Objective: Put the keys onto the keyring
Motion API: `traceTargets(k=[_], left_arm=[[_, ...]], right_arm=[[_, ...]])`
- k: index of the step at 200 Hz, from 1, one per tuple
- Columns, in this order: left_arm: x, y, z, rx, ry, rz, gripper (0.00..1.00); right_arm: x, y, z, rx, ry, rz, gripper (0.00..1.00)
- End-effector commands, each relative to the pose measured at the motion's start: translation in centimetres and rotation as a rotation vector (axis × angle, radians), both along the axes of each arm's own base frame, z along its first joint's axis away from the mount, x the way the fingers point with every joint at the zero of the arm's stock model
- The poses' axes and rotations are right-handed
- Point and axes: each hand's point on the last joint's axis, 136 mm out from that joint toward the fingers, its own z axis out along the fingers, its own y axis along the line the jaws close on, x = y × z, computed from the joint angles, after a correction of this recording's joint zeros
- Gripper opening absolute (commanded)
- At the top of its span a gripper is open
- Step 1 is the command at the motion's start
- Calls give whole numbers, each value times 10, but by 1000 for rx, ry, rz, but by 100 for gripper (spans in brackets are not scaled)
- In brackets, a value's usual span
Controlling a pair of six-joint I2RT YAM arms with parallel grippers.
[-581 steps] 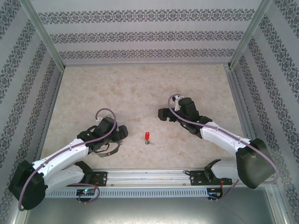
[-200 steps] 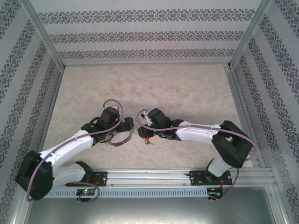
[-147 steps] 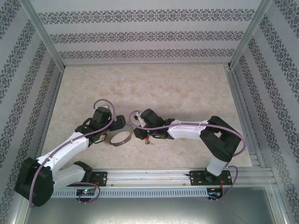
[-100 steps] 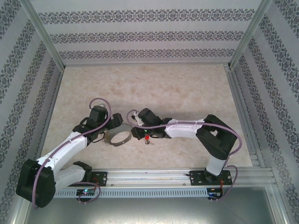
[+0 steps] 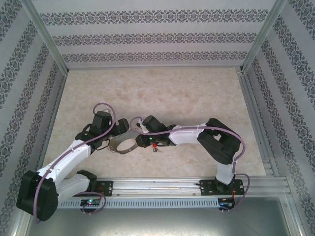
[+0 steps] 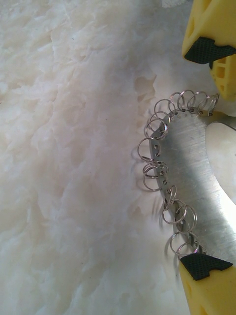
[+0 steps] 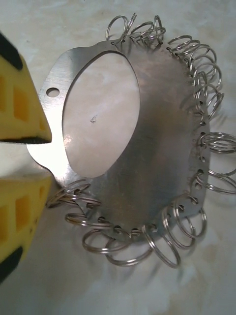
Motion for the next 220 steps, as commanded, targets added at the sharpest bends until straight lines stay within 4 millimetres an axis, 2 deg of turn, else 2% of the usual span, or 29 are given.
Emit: traceTargets(k=[1,24,62,101,220], left_arm=[[7,-1,9,-15,-35,-5,100],[10,-3,10,-18,-33,-11,100],[12,-7,9,-27,-25,-28,100],[10,-8,9,-29,-22,-35,100],[14,-10,14,-39,-29,-30,100]], right_arm=[[15,0,8,26,-3,-28,34],[21,-7,12,16,-19,-42,38],[23,-14,15,27,-16,-56,38],[13,-11,19,51,-4,-30,37],[12,2,11,69,23,1,33]])
